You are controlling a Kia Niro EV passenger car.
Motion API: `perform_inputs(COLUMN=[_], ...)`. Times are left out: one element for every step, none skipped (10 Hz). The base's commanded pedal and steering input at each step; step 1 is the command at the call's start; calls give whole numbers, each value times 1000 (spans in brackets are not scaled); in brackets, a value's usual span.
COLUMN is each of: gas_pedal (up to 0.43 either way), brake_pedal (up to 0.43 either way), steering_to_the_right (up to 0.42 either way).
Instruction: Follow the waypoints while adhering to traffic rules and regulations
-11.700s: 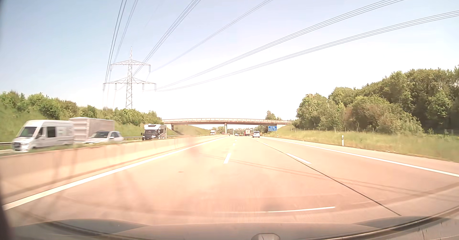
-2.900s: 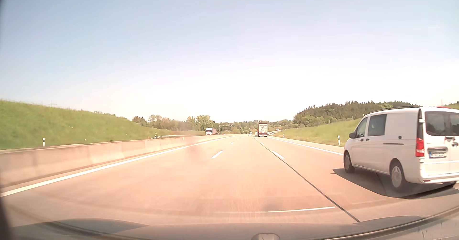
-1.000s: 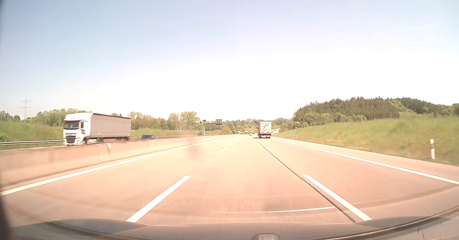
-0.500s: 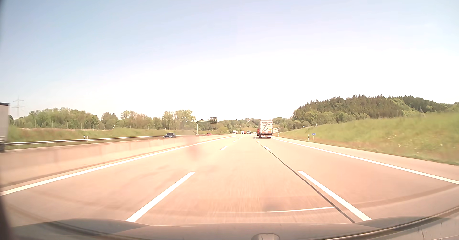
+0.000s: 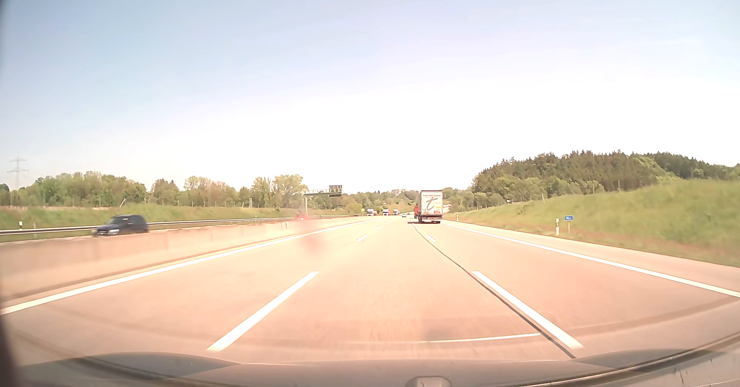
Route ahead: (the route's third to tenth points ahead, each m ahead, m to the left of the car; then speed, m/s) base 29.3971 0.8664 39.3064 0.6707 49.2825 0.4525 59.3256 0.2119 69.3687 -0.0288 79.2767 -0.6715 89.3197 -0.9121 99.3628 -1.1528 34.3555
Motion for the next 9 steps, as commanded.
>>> perform_inputs(gas_pedal=[0, 0, 0, 0, 0, 0, 0, 0, 0], brake_pedal=[0, 0, 0, 0, 0, 0, 0, 0, 0], steering_to_the_right=[0, 1, 0, 1, 1, 1, 1, 1, 0])
